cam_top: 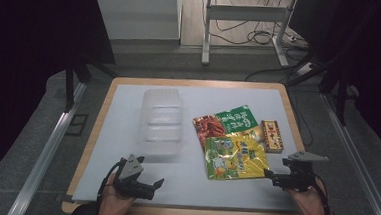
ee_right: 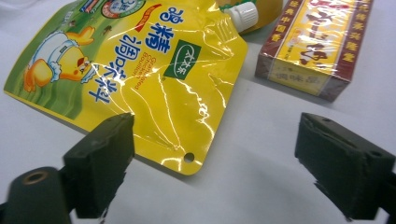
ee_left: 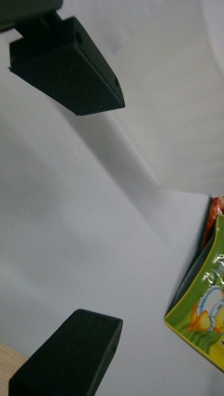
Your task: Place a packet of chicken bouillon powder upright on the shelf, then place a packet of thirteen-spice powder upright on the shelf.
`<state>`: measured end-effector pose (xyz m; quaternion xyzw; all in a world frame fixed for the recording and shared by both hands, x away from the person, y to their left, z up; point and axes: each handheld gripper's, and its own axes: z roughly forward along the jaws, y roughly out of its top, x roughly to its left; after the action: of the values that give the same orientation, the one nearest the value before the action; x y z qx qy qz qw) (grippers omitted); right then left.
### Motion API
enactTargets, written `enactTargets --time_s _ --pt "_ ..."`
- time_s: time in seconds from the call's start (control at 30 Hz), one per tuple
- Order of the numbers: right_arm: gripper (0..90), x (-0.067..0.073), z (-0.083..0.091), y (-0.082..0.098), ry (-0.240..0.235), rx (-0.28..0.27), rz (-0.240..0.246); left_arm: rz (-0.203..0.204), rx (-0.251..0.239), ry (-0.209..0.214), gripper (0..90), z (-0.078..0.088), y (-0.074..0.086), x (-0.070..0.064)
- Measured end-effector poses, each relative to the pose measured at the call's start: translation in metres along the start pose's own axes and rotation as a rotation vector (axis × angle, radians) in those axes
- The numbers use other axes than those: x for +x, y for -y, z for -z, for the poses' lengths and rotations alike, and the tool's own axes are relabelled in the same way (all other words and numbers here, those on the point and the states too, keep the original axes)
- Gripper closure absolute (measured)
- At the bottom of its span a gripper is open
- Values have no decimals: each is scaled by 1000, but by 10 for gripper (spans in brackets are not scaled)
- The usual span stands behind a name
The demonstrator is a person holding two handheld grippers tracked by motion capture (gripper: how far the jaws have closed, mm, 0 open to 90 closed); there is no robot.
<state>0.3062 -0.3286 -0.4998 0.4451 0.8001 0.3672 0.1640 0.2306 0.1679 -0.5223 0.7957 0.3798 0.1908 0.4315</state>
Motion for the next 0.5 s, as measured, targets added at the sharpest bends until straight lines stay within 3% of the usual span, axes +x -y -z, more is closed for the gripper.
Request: enactTargets --time_s 0.2,0.37,0.5 --pt "66 1 -5 0 -21 -1 28 31 -46 -3 4 2 1 4" --pt "53 0 -6 0 -23 -7 37 18 -83 -3 8 4 0 5" --pt "52 1 -5 0 -26 -9 39 24 -85 0 14 4 0 6"
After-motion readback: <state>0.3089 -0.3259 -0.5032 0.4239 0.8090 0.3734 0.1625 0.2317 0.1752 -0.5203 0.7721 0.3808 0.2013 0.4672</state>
